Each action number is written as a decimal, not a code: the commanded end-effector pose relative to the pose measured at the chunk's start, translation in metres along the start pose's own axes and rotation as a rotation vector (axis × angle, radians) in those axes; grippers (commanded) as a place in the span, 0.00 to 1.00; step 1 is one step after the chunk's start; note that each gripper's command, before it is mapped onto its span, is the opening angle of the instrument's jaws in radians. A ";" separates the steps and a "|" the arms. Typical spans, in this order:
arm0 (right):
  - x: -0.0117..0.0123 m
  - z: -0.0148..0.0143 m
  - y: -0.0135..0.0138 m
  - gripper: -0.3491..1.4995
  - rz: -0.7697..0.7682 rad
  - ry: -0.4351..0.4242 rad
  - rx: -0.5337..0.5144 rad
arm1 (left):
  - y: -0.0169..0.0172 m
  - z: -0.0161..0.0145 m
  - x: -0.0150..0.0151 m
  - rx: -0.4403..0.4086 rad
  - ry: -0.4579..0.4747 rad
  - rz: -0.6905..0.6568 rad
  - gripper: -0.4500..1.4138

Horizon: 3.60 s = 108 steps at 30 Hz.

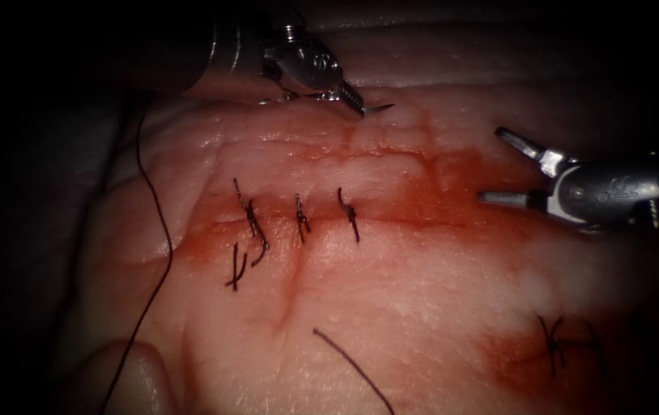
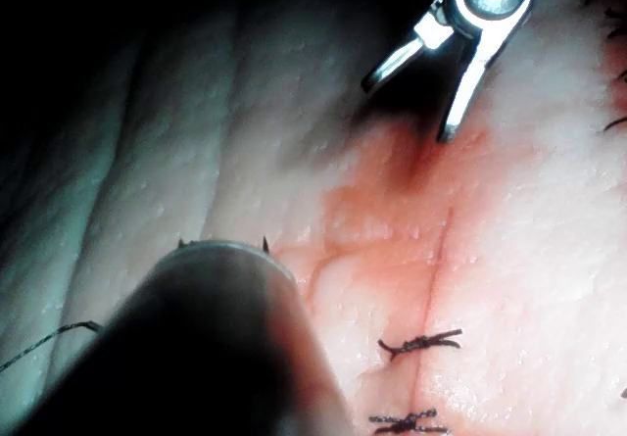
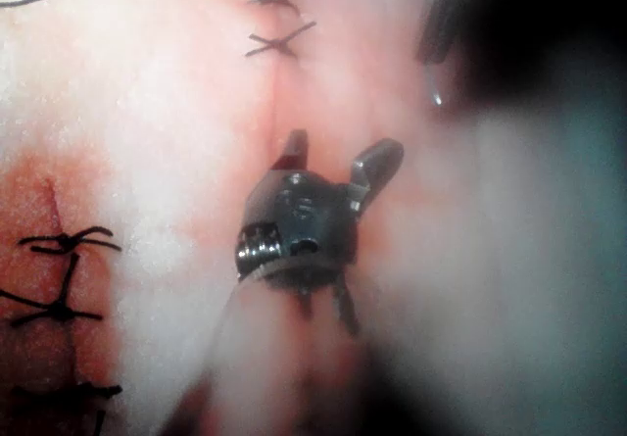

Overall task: Wound Closure
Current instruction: Hand over the needle to the right grasper, then throw the needle through the top of the incision with the right tool.

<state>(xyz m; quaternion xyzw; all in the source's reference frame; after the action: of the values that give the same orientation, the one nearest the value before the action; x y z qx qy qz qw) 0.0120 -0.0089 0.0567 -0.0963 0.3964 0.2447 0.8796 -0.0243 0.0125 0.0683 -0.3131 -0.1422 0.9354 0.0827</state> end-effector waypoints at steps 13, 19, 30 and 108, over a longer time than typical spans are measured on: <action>-0.0020 -0.0011 0.0017 0.70 0.299 0.027 0.097 | 0.0083 -0.0032 0.0050 -0.020 0.384 0.343 0.00; -0.0021 -0.0010 0.0017 0.59 0.527 0.087 0.182 | 0.0117 -0.0050 0.0043 -0.028 0.510 0.481 0.00; -0.0011 0.0009 0.0001 0.63 0.994 0.247 0.519 | 0.0143 -0.0055 0.0024 0.016 0.688 0.779 0.00; 0.0045 0.0058 -0.0032 0.00 1.148 0.461 0.582 | 0.0170 -0.0058 0.0032 -0.032 0.873 0.609 0.93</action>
<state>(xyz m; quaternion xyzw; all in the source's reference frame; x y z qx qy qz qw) 0.0193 -0.0075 0.0564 0.3077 0.6127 0.5315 0.4974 -0.0239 -0.0017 0.0562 -0.6935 -0.0236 0.7080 -0.1311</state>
